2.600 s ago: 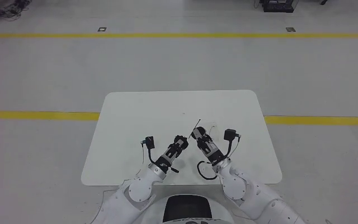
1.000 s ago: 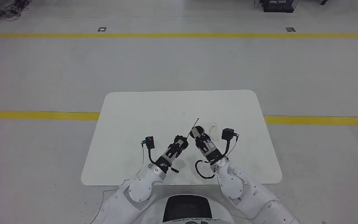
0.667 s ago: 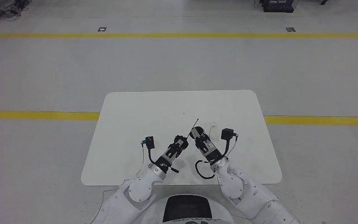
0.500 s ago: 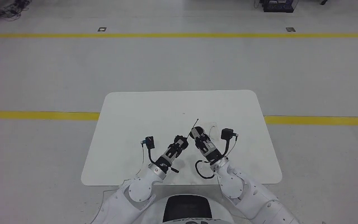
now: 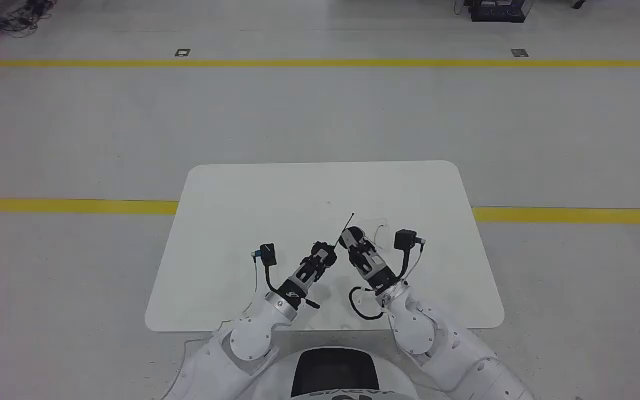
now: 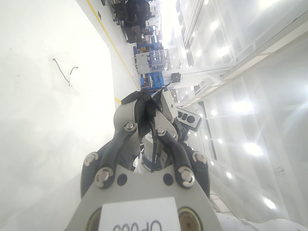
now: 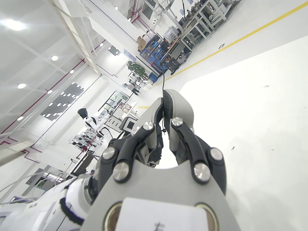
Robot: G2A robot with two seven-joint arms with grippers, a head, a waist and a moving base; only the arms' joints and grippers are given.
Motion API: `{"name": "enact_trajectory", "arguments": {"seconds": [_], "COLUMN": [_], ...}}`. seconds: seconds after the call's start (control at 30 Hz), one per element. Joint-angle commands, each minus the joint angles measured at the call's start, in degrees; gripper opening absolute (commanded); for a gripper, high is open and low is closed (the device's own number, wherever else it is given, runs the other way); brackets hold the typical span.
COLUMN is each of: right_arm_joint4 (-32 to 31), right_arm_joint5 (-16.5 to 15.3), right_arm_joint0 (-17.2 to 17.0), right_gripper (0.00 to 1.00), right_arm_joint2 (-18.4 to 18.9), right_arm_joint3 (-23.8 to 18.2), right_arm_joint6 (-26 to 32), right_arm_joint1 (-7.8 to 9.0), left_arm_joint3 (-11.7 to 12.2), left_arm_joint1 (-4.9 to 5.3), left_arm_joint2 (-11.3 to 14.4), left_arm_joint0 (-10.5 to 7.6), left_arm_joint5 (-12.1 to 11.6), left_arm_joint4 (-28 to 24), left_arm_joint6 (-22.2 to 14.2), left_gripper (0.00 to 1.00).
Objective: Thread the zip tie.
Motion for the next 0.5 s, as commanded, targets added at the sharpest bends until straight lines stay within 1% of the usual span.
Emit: {"name": "enact_trajectory", "arguments": {"seconds": [0.0,0.23,0.47], "right_arm_joint4": [-0.16,-0.87,-0.74], "right_arm_joint5": [0.0,0.0,0.0], "right_arm_joint0": [-0.18,-0.95,-0.82], "right_gripper": [0.0,0.0,0.0], "right_arm_joint2": [0.11,0.49,0.5], "right_arm_joint3": [-0.36,-1.67,-1.54], "right_arm_joint6": [-0.32,-1.01,-0.94], "right_arm_joint1": [-0.02,0.21,0.28], "left_arm_joint3": [0.0,0.0,0.0], "left_arm_joint1": [0.0,0.0,0.0], "left_arm_joint2": [0.0,0.0,0.0], "left_arm_joint0": [0.0,0.0,0.0], "left_arm_joint5": [0.0,0.0,0.0], "left_arm_joint4": [0.0,0.0,0.0], "left_arm_joint6": [0.0,0.0,0.0], "left_gripper": [0.0,0.0,0.0]}}
